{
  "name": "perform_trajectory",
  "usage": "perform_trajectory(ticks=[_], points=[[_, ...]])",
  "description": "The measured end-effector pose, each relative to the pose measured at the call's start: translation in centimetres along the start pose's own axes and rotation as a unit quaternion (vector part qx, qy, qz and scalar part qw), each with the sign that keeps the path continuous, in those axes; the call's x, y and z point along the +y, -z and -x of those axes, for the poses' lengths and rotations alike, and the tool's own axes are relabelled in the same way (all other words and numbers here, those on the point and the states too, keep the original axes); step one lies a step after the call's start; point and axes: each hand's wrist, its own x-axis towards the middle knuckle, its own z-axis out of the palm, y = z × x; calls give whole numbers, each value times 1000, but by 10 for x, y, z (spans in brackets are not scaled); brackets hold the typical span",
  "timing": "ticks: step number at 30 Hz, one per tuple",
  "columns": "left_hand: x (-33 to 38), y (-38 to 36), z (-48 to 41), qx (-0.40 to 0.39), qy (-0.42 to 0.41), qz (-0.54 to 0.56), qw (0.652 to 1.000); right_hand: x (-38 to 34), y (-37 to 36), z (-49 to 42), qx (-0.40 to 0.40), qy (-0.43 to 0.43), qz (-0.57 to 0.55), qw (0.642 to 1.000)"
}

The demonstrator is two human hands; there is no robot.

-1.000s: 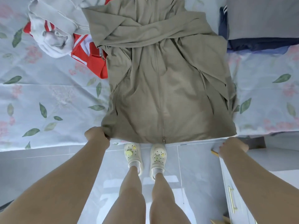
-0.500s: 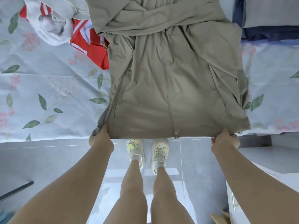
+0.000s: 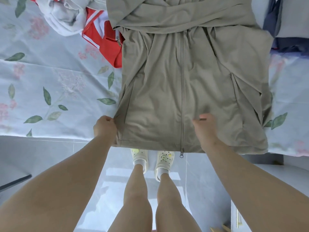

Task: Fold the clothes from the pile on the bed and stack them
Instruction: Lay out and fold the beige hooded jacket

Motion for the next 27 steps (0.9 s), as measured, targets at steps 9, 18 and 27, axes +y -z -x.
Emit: perform_trajectory(ticks=[9, 18, 27], points=[[10, 3, -17, -112, -27, -16, 993, -29, -19, -10, -22, 30, 143, 989], [113, 5, -71, -106, -108, 115, 982, -98, -52, -47, -19, 83, 126, 988], [234, 50, -120, 120, -216, 209, 946, -187, -86, -77, 14, 114, 109, 987]])
